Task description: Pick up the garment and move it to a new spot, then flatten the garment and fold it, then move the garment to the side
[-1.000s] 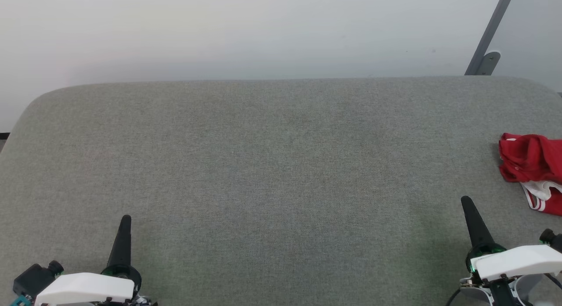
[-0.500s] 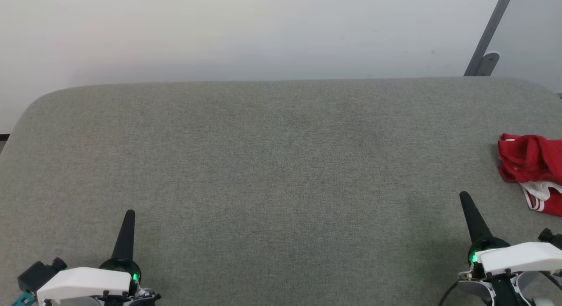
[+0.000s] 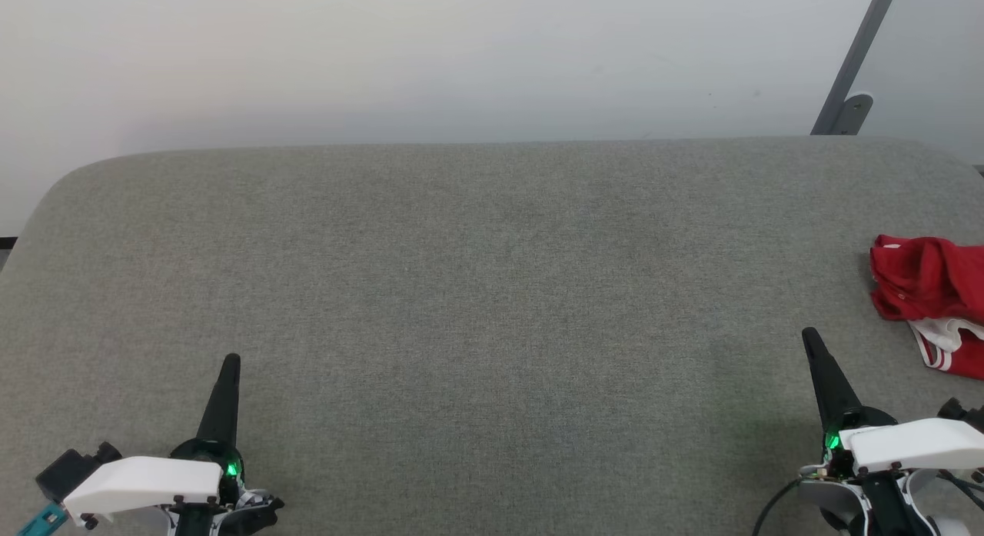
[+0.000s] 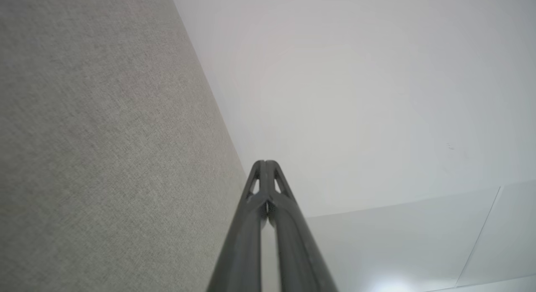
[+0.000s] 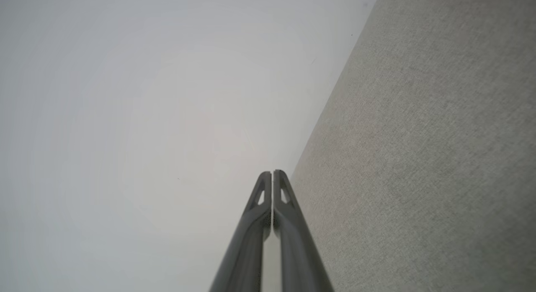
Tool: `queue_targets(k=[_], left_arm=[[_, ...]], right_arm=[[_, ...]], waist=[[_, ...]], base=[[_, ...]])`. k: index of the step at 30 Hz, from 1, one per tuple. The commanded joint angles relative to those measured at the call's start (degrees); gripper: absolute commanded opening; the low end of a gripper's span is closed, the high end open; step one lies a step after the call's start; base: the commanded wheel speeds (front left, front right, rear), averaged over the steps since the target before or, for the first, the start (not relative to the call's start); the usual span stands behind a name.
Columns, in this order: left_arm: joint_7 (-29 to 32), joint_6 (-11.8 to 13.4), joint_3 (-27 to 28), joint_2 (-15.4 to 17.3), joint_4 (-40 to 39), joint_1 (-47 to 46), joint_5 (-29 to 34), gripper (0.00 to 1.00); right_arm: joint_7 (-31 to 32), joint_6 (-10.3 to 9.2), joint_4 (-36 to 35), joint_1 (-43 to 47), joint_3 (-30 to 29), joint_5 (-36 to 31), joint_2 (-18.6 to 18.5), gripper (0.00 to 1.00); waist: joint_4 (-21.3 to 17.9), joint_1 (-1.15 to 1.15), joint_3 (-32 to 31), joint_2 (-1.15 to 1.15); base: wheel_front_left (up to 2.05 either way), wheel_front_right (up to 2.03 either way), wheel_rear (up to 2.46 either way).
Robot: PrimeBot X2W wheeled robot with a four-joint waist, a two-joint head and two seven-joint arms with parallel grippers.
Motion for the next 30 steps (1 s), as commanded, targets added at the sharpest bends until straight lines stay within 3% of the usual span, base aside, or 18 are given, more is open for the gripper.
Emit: queue_targets(k=[1, 30], left_arm=[[0.52, 0.07, 0.36, -0.13, -0.04, -1.04, -1.41, 0.00], [3.80, 0.10, 1.39, -1.79, 1.16, -3.24, -11.42, 0.00]], right_arm=[[0.16, -0.01, -0.03, -0.77, -0.23, 1.50, 0.11, 0.00], [1.47, -0.02, 1.50, -2.23, -0.61, 12.62, 1.10, 0.00]], waist=[[-0.01, 0.00, -0.03, 0.00], [-0.15, 0.00, -0.44, 0.00]], base=[[0.00, 0.00, 0.00], [0.00, 0.00, 0.00]])
